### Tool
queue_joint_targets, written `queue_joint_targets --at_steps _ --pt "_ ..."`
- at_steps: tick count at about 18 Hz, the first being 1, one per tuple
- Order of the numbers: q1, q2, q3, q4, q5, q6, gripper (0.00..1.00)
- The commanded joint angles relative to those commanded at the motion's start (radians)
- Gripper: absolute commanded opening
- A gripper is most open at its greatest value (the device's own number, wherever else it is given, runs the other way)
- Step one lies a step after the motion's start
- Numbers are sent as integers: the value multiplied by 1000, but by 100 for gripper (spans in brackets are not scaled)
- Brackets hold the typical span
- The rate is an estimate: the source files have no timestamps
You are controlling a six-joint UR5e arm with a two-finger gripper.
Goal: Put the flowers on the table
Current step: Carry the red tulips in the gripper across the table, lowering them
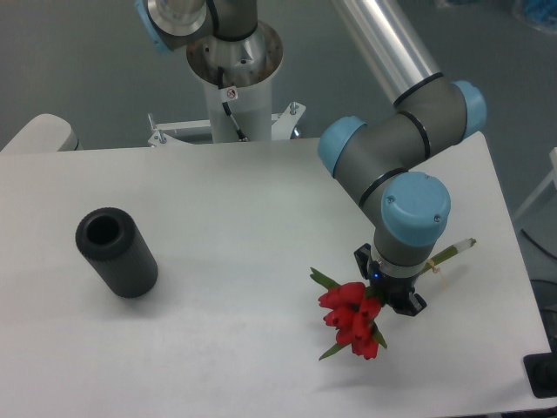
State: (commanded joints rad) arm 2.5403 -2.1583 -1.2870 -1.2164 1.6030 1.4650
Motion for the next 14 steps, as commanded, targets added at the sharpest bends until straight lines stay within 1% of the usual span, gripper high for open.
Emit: queue_joint_targets --at_steps 7,11,14 --pt "-29 8 -12 -2 2 -21 0" --pt "-47 5 -14 -2 2 -115 0" --pt "-84 3 -28 -2 3 -202 0"
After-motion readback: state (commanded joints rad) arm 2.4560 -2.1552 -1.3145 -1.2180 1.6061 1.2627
